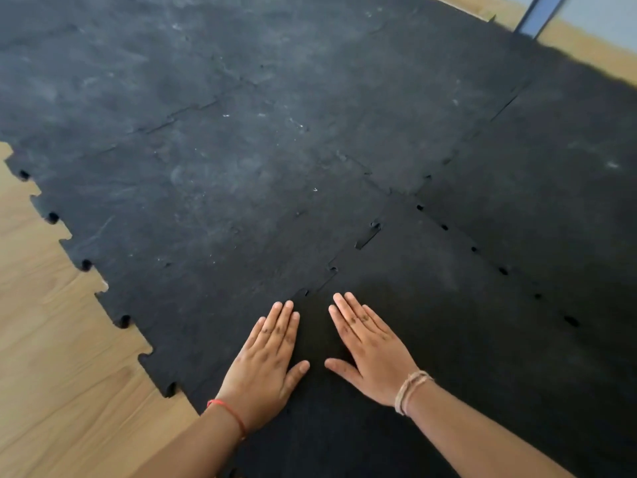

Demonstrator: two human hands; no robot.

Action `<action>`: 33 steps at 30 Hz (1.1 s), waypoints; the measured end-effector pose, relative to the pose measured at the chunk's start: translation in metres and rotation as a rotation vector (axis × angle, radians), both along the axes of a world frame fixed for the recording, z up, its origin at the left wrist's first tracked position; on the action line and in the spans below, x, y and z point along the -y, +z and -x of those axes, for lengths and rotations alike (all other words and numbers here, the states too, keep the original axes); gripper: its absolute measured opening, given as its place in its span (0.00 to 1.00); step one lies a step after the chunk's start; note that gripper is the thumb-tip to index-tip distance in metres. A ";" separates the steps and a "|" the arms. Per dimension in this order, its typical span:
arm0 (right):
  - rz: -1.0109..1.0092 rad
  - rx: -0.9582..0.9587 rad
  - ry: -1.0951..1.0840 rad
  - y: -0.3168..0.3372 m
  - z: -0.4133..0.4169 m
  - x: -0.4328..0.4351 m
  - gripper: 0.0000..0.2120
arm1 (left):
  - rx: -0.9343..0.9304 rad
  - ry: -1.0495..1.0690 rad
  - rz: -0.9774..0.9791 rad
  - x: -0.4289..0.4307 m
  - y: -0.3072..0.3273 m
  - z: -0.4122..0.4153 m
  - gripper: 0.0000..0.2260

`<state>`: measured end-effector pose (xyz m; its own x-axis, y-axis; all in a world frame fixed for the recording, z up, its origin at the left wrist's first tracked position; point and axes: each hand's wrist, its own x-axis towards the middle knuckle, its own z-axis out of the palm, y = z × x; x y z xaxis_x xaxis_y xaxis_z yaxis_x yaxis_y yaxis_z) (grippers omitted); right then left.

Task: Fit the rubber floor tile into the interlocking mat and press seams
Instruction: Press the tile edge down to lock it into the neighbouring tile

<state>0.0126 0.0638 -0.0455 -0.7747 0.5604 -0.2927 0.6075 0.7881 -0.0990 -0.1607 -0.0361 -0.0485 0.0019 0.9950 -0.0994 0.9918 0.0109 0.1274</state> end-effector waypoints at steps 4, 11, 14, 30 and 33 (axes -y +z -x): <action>-0.014 -0.003 -0.098 -0.007 0.000 -0.033 0.44 | -0.014 -0.024 -0.041 -0.027 -0.005 -0.004 0.29; -0.006 0.058 0.119 -0.012 0.013 -0.075 0.51 | 0.036 -0.015 -0.053 -0.033 -0.023 -0.003 0.30; 0.031 0.103 0.142 -0.004 0.017 -0.079 0.51 | 0.028 -0.023 -0.026 -0.034 -0.017 -0.002 0.29; -0.105 -0.106 -0.375 -0.017 -0.006 -0.113 0.41 | 0.018 -0.079 -0.089 -0.123 -0.009 -0.036 0.30; -0.104 -0.075 -0.290 -0.019 -0.007 -0.121 0.41 | 0.044 -0.081 -0.062 -0.124 -0.016 -0.035 0.28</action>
<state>0.0193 0.1850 -0.0645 -0.5952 0.7853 -0.1704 0.8027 0.5910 -0.0801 -0.1257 0.0879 -0.0647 0.0860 0.9957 -0.0353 0.9825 -0.0789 0.1688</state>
